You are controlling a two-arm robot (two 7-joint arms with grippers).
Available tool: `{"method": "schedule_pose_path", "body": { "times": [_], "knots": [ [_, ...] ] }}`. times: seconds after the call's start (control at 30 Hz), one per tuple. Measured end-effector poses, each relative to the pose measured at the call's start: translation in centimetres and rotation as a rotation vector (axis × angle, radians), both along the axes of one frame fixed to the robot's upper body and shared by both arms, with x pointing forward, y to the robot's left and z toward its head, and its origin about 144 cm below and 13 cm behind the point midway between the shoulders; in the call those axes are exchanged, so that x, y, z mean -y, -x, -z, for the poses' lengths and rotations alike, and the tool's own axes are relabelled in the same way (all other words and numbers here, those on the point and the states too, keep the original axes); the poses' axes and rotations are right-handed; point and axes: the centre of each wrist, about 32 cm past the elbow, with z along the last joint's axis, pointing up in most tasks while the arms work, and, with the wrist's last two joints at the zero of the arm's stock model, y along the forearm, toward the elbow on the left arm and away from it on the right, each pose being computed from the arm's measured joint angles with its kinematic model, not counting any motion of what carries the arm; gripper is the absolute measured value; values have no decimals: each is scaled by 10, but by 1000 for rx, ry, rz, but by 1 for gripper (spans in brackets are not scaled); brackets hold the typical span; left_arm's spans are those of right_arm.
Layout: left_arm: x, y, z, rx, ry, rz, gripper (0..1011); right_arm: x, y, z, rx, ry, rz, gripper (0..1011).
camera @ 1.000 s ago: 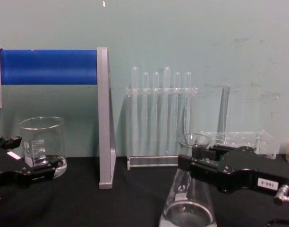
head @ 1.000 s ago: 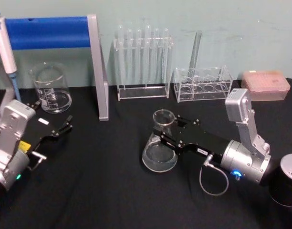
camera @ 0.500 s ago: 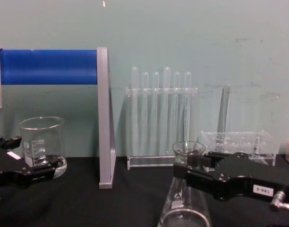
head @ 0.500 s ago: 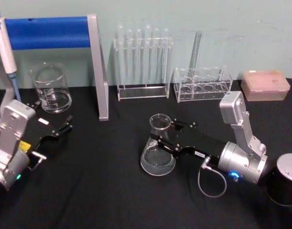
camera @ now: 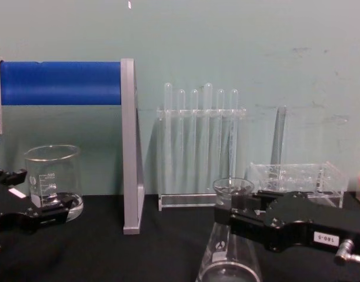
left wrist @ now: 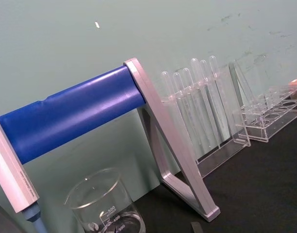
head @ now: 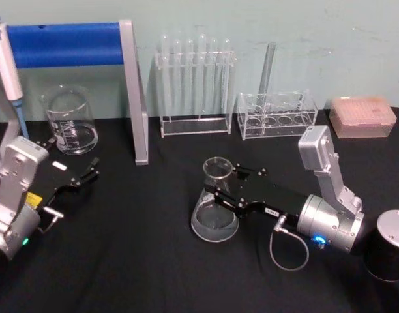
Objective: Grasp the erlenmeyer flask with one hand, shake it three times, then place it back.
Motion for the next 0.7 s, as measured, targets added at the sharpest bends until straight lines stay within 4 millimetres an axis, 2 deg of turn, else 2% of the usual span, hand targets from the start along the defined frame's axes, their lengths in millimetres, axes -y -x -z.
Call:
{"method": "schedule_pose_path", "body": {
  "times": [0.7],
  "knots": [
    [0,0,0,0,0,0,1001,1,2,1,-16,7,7,448]
  ]
}}
